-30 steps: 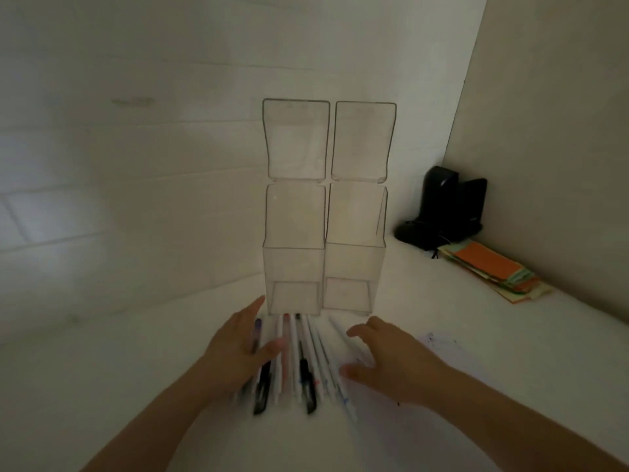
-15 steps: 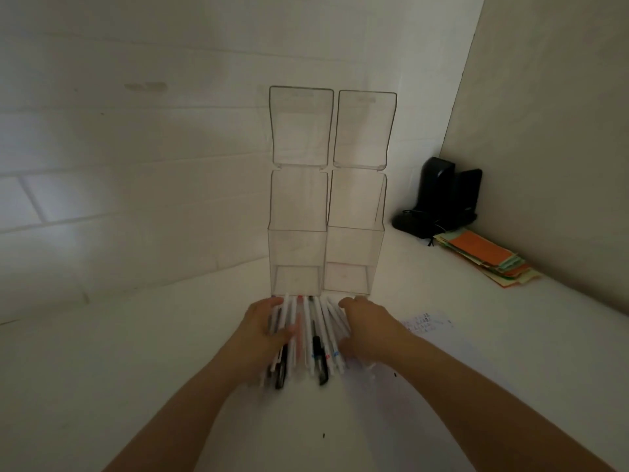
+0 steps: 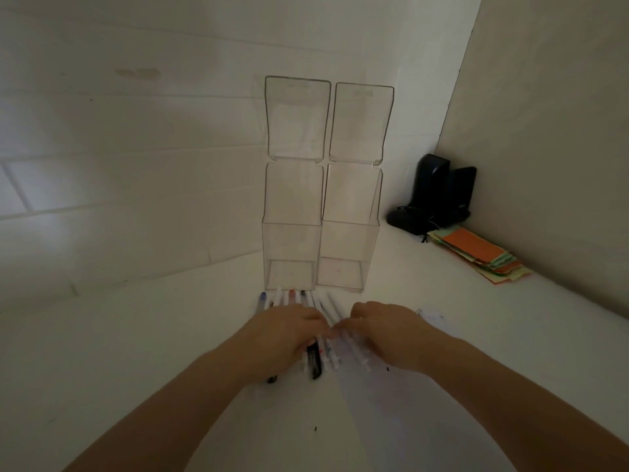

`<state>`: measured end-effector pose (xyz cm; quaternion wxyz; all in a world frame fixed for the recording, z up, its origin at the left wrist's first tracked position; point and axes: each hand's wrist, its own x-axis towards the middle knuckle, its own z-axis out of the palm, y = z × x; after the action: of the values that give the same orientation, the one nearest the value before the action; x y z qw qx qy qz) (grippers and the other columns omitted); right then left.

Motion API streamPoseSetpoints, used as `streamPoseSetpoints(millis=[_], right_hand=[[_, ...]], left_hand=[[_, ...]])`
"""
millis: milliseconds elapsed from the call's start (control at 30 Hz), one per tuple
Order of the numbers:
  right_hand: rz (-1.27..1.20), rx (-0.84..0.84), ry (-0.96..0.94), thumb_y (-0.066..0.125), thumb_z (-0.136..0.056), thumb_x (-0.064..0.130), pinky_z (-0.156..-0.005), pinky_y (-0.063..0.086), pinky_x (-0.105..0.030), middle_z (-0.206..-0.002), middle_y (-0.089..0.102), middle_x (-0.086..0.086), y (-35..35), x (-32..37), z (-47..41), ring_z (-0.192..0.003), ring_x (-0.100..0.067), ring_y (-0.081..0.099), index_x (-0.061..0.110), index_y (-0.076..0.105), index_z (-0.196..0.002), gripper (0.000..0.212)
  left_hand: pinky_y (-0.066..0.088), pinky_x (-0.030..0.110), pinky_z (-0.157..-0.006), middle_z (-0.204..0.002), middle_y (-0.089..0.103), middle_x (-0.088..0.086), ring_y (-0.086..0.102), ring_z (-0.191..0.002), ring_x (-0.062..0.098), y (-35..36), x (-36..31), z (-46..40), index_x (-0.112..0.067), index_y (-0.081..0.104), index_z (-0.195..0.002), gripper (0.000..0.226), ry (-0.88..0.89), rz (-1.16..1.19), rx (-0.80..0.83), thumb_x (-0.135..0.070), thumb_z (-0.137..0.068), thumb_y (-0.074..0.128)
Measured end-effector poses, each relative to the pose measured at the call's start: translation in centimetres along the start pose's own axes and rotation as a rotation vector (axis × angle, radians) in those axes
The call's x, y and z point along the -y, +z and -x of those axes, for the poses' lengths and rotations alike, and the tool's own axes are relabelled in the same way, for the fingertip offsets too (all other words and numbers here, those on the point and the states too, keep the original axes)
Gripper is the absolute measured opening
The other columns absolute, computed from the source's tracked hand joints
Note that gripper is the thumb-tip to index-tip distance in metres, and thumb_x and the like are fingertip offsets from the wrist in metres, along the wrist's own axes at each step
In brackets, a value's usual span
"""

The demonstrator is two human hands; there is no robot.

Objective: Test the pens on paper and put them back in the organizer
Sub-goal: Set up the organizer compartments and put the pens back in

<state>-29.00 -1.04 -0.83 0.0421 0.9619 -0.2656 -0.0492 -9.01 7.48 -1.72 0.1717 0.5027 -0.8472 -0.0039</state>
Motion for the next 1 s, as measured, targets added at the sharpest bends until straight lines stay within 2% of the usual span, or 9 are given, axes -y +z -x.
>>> streamPoseSetpoints(millis=[67, 133, 200, 333, 433, 533, 700, 834, 1000], right_hand=[[0.165, -0.039, -0.133, 0.083, -0.052, 0.016, -0.050, 0.034, -0.022, -0.081, 0.059, 0.000, 0.4, 0.0, 0.1, -0.070, -0.017, 0.057, 0.025, 0.064, -0.106, 0.057], [0.261, -0.093, -0.190, 0.087, -0.038, 0.021, -0.044, 0.026, -0.020, -0.068, 0.056, 0.004, -0.1, 0.1, 0.5, -0.056, -0.013, 0.053, 0.024, 0.067, -0.086, 0.052], [0.194, -0.126, -0.235, 0.082, -0.055, 0.016, -0.047, 0.033, -0.023, -0.074, 0.059, -0.001, -0.6, 0.0, 0.7, -0.063, -0.017, 0.056, 0.017, 0.067, -0.086, 0.034], [0.250, -0.160, -0.298, 0.062, -0.067, 0.009, -0.043, 0.043, -0.023, -0.075, 0.061, -0.001, 0.0, -0.9, 1.1, -0.062, -0.017, 0.057, 0.016, 0.064, -0.085, 0.019], [0.242, -0.174, -0.320, 0.036, -0.076, 0.012, -0.049, 0.052, -0.032, -0.087, 0.065, -0.007, 1.8, -2.0, 1.3, -0.077, -0.024, 0.062, 0.011, 0.059, -0.094, 0.030], [0.276, -0.203, -0.285, 0.035, -0.075, 0.017, -0.051, 0.055, -0.030, -0.096, 0.068, -0.005, 2.3, -1.8, 1.8, -0.090, -0.024, 0.065, 0.014, 0.062, -0.097, 0.035], [0.049, -0.426, -0.160, 0.038, -0.076, 0.020, -0.073, 0.055, -0.023, -0.111, 0.069, -0.006, 1.2, -1.8, 2.8, -0.100, -0.019, 0.067, 0.017, 0.063, -0.102, 0.036], [-0.533, -0.741, 0.089, 0.052, -0.090, 0.011, -0.082, 0.054, -0.025, -0.107, 0.068, 0.005, -3.4, -1.7, 3.1, -0.094, -0.001, 0.064, 0.022, 0.063, -0.103, 0.021], [-1.099, -1.016, 0.125, 0.056, -0.089, 0.011, -0.075, 0.056, -0.029, -0.090, 0.065, 0.004, -11.5, -0.8, 1.0, -0.086, -0.014, 0.068, 0.025, 0.057, -0.087, 0.014]], left_hand=[[0.055, 0.026, -0.074, -0.097, 0.069, -0.012, 0.065, -0.084, 0.005, 0.1, -0.2, -1.1, -0.031, 0.068, -0.095, 0.045, 0.149, -0.227, 0.074, -0.009, -0.056, 0.079], [0.050, 0.033, -0.083, -0.114, 0.063, 0.001, 0.059, -0.102, 0.018, -0.4, -0.5, -2.5, -0.020, 0.063, -0.110, 0.039, 0.182, -0.297, 0.213, -0.004, -0.074, 0.065], [0.046, 0.043, -0.084, -0.117, 0.056, 0.011, 0.052, -0.106, 0.029, -0.7, -0.7, -3.7, -0.012, 0.056, -0.116, 0.033, 0.219, -0.365, 0.376, -0.002, -0.086, 0.049], [0.043, 0.041, -0.074, -0.098, 0.060, 0.012, 0.055, -0.091, 0.031, -0.8, -1.3, -5.6, -0.007, 0.056, -0.104, 0.019, 0.366, -0.529, 0.454, -0.005, -0.087, 0.047], [0.042, 0.039, -0.078, -0.102, 0.058, 0.013, 0.055, -0.093, 0.029, -1.2, -2.4, -6.6, -0.007, 0.051, -0.109, 0.021, 0.354, -0.661, 0.576, -0.010, -0.092, 0.039], [0.042, 0.040, -0.076, -0.098, 0.061, 0.013, 0.057, -0.091, 0.030, -1.4, -2.7, -7.0, -0.006, 0.055, -0.101, 0.016, 0.423, -0.665, 0.544, -0.010, -0.090, 0.045], [0.038, 0.020, -0.041, -0.061, 0.061, 0.003, 0.059, -0.052, 0.019, -1.0, -1.2, -5.7, -0.012, 0.064, -0.078, 0.027, 0.468, -0.583, 0.382, -0.010, -0.056, 0.079], [0.046, 0.032, -0.081, -0.111, 0.062, 0.007, 0.058, -0.099, 0.024, -2.8, -1.6, -5.7, -0.021, 0.049, -0.119, 0.027, 0.072, -0.154, 0.287, -0.023, -0.092, 0.045], [0.053, 0.032, -0.080, -0.091, 0.070, -0.004, 0.065, -0.084, 0.014, -11.4, -0.2, -4.7, -0.029, 0.055, -0.090, 0.005, -0.121, 0.374, -0.408, -0.024, -0.087, 0.056]])
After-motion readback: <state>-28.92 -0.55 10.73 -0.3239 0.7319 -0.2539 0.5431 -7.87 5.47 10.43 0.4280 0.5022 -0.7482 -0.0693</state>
